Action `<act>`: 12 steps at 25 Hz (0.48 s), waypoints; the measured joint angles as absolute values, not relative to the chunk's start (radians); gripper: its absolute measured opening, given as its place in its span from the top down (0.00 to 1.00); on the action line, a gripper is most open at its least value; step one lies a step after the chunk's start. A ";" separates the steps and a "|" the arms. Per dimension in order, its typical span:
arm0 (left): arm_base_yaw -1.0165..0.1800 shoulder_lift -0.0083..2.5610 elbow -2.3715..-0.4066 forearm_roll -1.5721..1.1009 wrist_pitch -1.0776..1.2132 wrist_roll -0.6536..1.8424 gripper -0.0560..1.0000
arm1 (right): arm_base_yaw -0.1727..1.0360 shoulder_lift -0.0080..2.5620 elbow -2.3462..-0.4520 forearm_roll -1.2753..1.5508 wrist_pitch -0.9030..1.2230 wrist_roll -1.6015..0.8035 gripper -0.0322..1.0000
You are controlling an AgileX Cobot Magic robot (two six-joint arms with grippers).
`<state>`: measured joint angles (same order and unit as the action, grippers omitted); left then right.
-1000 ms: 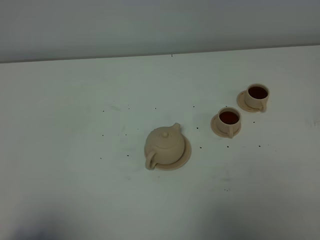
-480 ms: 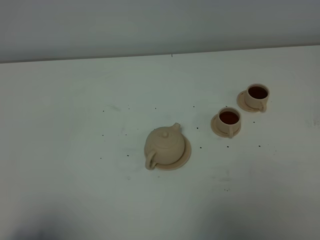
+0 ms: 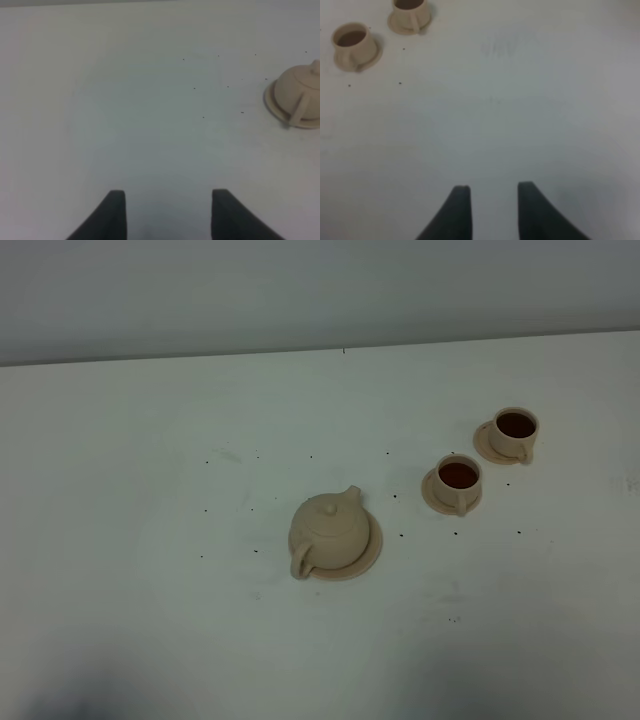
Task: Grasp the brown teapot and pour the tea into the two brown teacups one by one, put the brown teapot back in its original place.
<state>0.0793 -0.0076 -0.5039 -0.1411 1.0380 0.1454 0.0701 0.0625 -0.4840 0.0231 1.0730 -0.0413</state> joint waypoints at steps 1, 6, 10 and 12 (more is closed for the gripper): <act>0.079 -0.008 -0.504 -0.141 1.038 0.145 0.56 | 0.070 0.063 -0.484 0.023 1.073 -0.041 0.74; 0.079 -0.008 -0.504 -0.141 1.038 0.145 0.56 | 0.070 0.063 -0.484 0.023 1.073 -0.041 0.74; 0.079 -0.008 -0.504 -0.141 1.038 0.145 0.56 | 0.070 0.063 -0.484 0.023 1.073 -0.041 0.74; 0.079 -0.008 -0.504 -0.141 1.038 0.145 0.56 | 0.070 0.063 -0.484 0.023 1.073 -0.041 0.74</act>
